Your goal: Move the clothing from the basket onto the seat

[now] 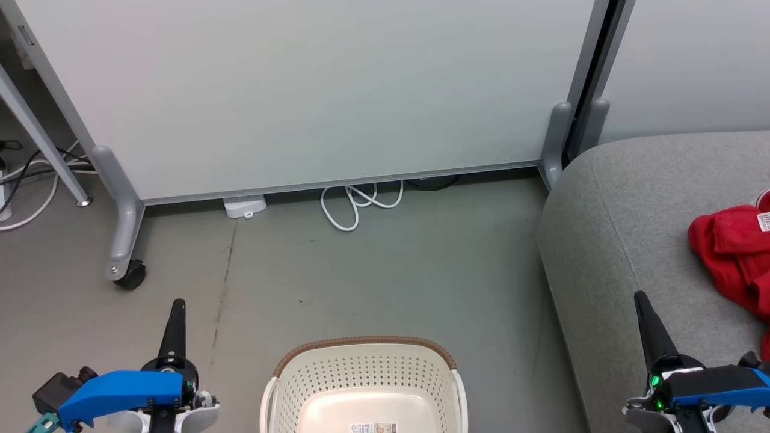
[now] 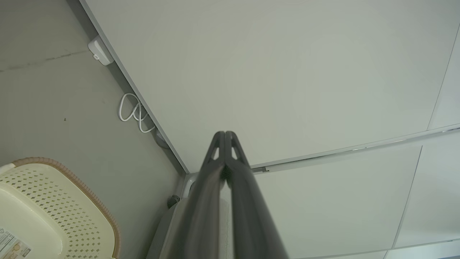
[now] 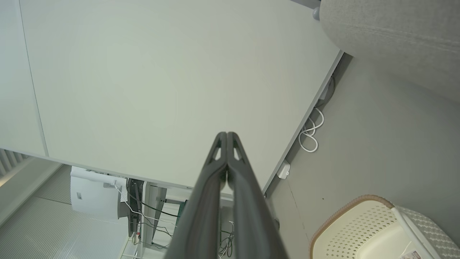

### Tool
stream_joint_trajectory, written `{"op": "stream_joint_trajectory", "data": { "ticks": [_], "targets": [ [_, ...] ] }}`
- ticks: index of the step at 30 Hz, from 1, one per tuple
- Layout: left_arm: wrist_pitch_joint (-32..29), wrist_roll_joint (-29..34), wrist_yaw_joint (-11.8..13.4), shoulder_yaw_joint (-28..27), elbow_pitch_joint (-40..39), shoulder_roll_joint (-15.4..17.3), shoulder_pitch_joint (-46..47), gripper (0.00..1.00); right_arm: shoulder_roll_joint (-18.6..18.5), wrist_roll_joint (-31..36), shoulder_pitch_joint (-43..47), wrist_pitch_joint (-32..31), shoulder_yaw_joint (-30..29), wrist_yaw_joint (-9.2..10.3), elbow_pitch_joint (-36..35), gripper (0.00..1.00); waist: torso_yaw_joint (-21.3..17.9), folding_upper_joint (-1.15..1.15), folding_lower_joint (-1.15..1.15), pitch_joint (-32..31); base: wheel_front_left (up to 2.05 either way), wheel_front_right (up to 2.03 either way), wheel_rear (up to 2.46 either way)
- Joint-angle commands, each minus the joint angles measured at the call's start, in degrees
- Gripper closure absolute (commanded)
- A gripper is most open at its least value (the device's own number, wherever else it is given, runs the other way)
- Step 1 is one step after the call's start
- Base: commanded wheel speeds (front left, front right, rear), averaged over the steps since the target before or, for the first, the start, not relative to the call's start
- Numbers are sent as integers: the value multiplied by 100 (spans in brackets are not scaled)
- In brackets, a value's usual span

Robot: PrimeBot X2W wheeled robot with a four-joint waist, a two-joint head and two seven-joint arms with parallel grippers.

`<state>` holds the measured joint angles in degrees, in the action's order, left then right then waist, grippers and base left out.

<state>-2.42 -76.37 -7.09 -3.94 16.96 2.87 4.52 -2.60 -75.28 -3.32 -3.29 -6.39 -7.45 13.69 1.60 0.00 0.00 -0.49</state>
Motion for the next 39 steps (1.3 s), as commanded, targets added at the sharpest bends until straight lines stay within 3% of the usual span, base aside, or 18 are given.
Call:
{"op": "stream_joint_trajectory", "data": {
  "ticks": [1, 39],
  "targets": [
    [-42, -128, -39, -45, -64, 2, 98, 100, -37, -150, -125, -30, -13, -5, -17, 100, -6, 0, 0, 3, 0, 0, 0],
    [-435, -1610, -63, -276, -309, 0, 198, 100, -43, -1719, -337, -344, -21, -6, 41, 100, -160, 0, 0, 67, 0, 0, 0]
  ]
}}
